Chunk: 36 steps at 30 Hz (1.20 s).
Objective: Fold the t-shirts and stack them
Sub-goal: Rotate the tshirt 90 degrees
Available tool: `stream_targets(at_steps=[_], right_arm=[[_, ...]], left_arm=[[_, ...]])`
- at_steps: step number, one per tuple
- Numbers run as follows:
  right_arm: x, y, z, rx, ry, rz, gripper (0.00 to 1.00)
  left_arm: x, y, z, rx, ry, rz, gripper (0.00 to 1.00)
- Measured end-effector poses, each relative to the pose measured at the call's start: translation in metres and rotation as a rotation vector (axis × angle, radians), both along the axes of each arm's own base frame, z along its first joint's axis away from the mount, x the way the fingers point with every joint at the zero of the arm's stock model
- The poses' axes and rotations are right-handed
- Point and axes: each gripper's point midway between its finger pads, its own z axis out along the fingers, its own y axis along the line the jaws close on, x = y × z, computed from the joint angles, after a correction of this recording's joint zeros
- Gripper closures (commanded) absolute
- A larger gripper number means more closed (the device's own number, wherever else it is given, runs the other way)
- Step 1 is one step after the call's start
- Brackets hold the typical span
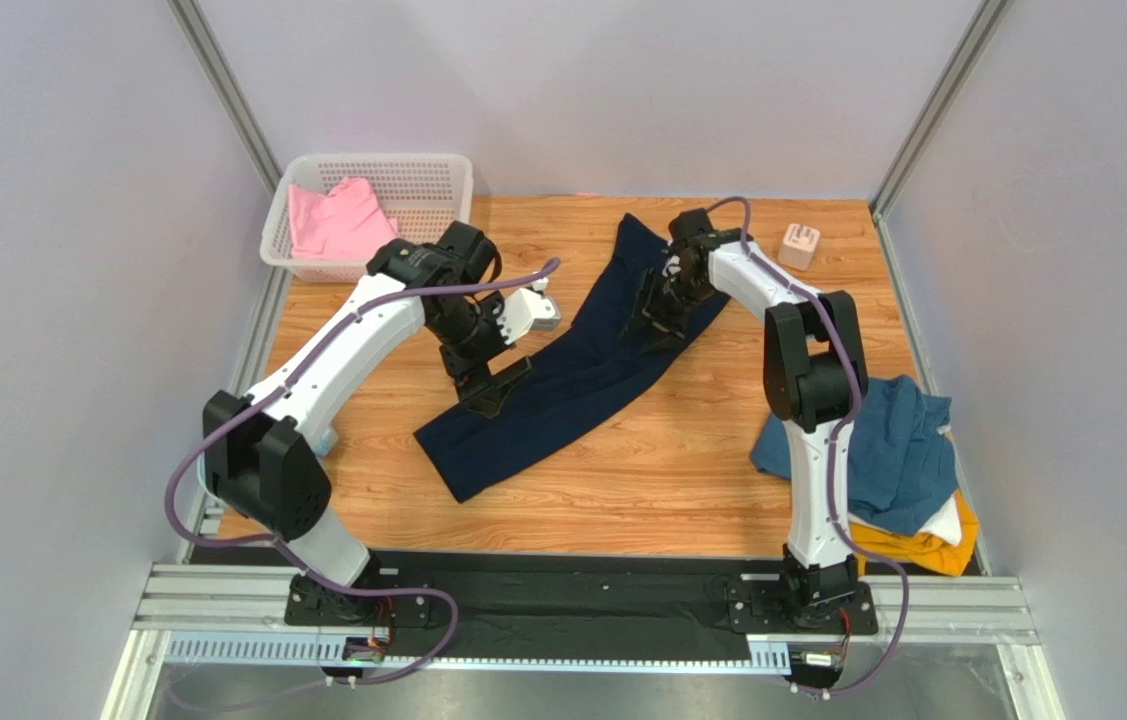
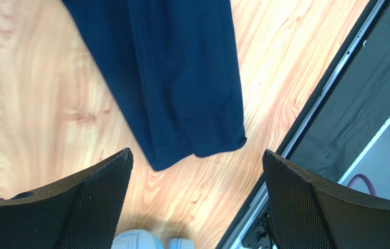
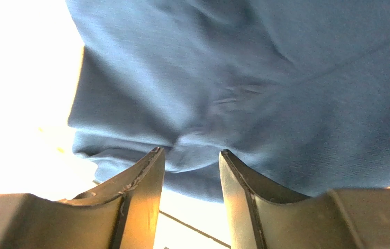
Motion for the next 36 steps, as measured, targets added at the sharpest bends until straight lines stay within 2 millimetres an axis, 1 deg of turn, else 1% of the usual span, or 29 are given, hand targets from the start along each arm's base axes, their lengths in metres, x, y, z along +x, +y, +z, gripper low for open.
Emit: stream_targets(at_steps=[1,3,5,6,8,10,12,15,16,18,20,22,23,28,31,34,36], right_arm=[[0.004,0.001,0.006,0.02,-0.009,-0.004,0.49],[0.012,0.005,0.017,0.064,-0.029,-0.01,0.49],[0.02,0.006,0.028,0.102,-0.049,-0.025,0.49],[0.024,0.004,0.031,0.112,-0.058,-0.034,0.49],[0.034,-0.004,0.036,0.124,-0.075,-0.065,0.49],[0.046,-0.02,0.04,0.117,-0.097,-0.106,0.49],[0.061,-0.036,0.044,0.107,-0.123,-0.146,0.49],[0.091,-0.056,0.046,0.096,-0.177,-0.193,0.49],[0.102,-0.064,0.043,0.087,-0.19,-0.21,0.49],[0.114,-0.07,0.031,0.079,-0.189,-0.225,0.49],[0.123,-0.071,0.014,0.079,-0.175,-0.23,0.49],[0.129,-0.069,-0.007,0.084,-0.149,-0.231,0.49],[0.129,-0.063,-0.01,0.126,-0.124,-0.229,0.49],[0.149,-0.056,-0.008,0.199,-0.151,-0.226,0.5],[0.158,-0.056,-0.007,0.243,-0.165,-0.239,0.5],[0.169,-0.06,-0.007,0.286,-0.18,-0.265,0.5],[0.178,-0.066,-0.006,0.316,-0.195,-0.288,0.5]], left_arm=[[0.001,-0.001,-0.006,0.007,0.018,0.005,0.0],[0.004,-0.003,-0.029,0.036,0.072,0.019,0.0],[0.005,-0.002,-0.064,0.08,0.139,0.033,0.0],[0.002,0.002,-0.087,0.115,0.183,0.039,0.0],[-0.008,0.009,-0.118,0.172,0.258,0.047,0.0],[-0.016,0.016,-0.135,0.207,0.295,0.054,0.0],[-0.018,0.019,-0.14,0.222,0.299,0.058,0.0],[-0.012,0.017,-0.141,0.212,0.276,0.062,0.0],[-0.011,0.016,-0.142,0.209,0.27,0.064,0.0],[-0.011,0.016,-0.143,0.208,0.266,0.067,0.0],[-0.011,0.016,-0.143,0.203,0.258,0.071,0.0],[-0.014,0.017,-0.143,0.201,0.255,0.074,0.0],[-0.015,0.018,-0.143,0.2,0.254,0.075,0.0],[-0.028,0.023,-0.142,0.202,0.267,0.083,0.0],[-0.036,0.024,-0.141,0.198,0.295,0.088,0.0],[-0.044,0.02,-0.142,0.195,0.318,0.088,0.0],[-0.048,0.016,-0.143,0.199,0.323,0.078,0.0]])
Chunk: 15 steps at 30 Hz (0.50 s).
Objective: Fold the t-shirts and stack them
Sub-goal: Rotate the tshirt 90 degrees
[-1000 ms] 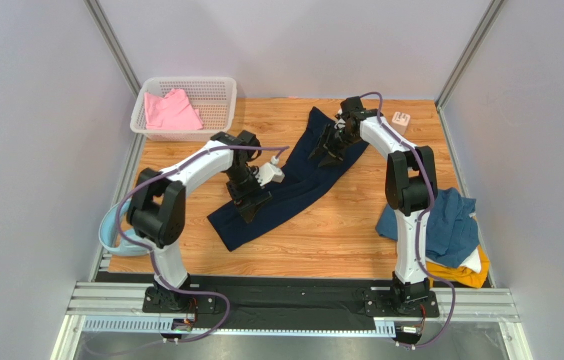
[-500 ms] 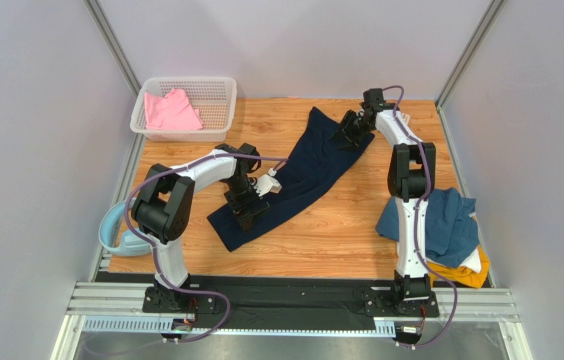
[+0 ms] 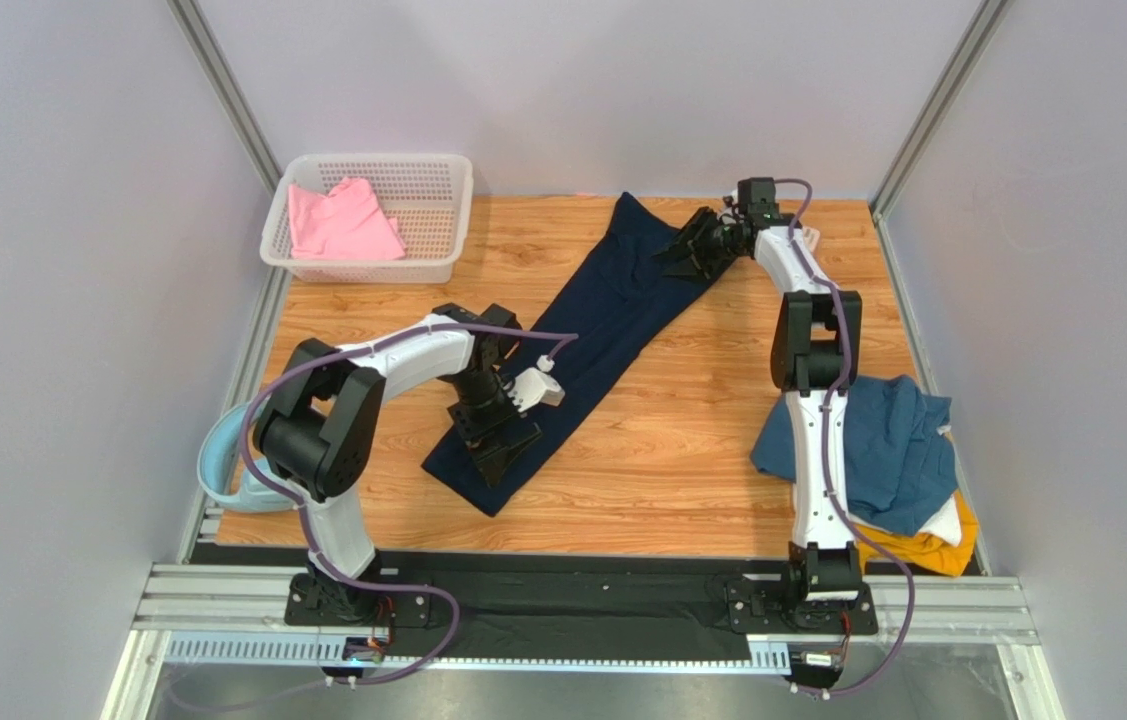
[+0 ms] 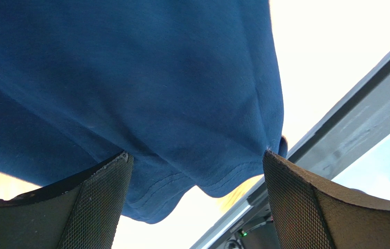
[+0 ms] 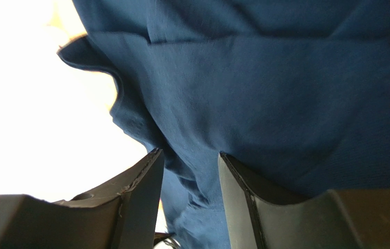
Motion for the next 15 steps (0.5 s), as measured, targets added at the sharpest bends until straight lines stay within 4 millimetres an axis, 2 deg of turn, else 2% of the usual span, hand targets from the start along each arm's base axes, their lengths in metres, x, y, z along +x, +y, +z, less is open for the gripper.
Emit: stream_targets(at_steps=[8,15], right_arm=[[0.034,-0.021,0.004,0.079,-0.078,-0.081,0.49],[0.05,-0.014,0.008,0.168,-0.132,-0.078,0.48]], left_arm=[[-0.02,-0.031,0.0,-0.023,0.062,-0.054,0.0],[-0.054,-0.066,0.004,-0.061,0.185,-0.144,0.0]])
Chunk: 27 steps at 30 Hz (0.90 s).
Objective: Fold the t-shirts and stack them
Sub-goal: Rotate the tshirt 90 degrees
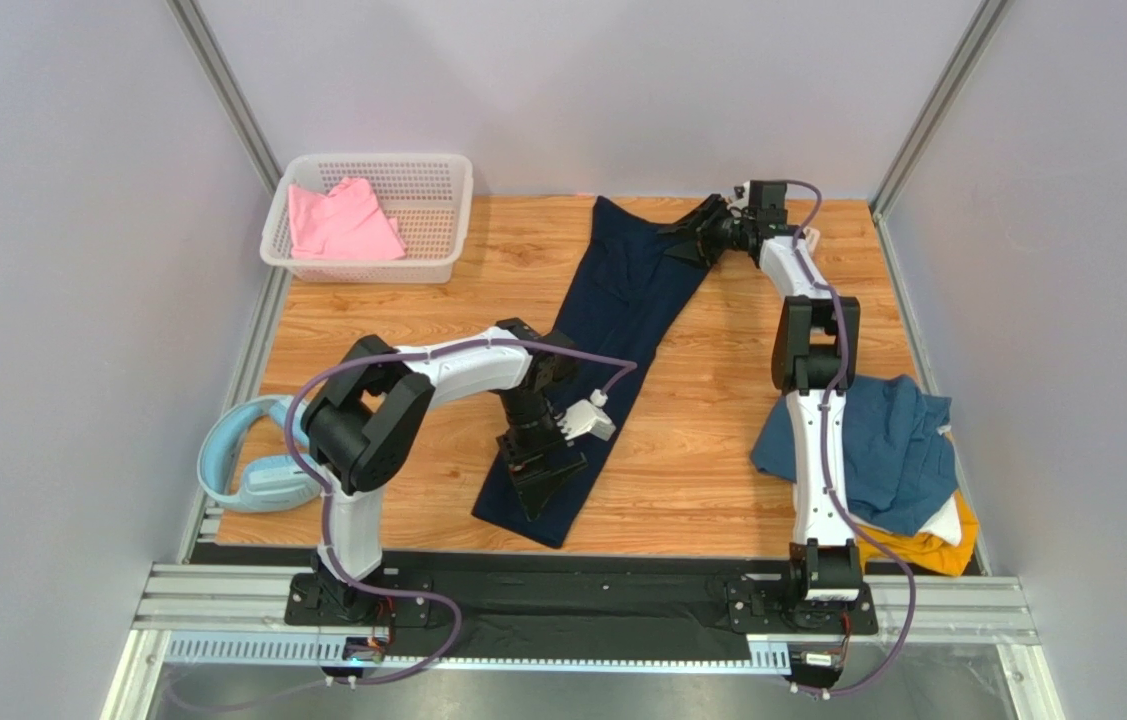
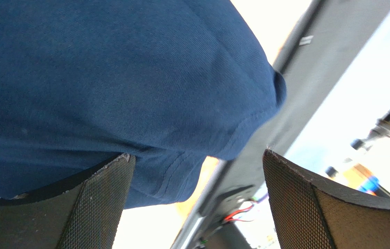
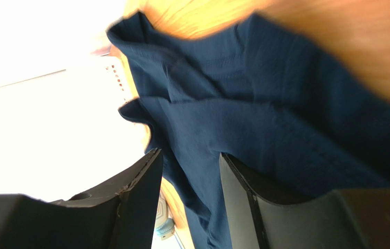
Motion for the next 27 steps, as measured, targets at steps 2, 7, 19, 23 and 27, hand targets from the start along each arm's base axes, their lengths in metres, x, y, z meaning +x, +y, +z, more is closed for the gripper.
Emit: stream_targets(at_steps=[2,7,19,23,27], right_arm=[[0.002,0.001,0.001,0.009,-0.011,0.003,0.48],[0.003,0.002,0.004,0.015,-0.026,0.007,0.48],[-0.009,0.033,0.034,-0.023,-0.048,0.064,0.41],[-0.031,0.045,0.085,-0.094,-0.099,0.1,0.4],[-0.075,0.051,0.158,-0.197,-0.19,0.124,0.35]], left_arm=[[-0.01,-0.01,0.003,-0.022,0.053,-0.009,0.0],[-0.023,-0.031,0.008,-0.063,0.137,-0.025,0.0],[-0.023,-0.065,0.036,-0.211,0.115,-0.052,0.0],[0.045,-0.055,0.135,-0.439,-0.169,0.083,0.0],[0.102,0.001,0.271,-0.665,-0.688,0.252,0.0]])
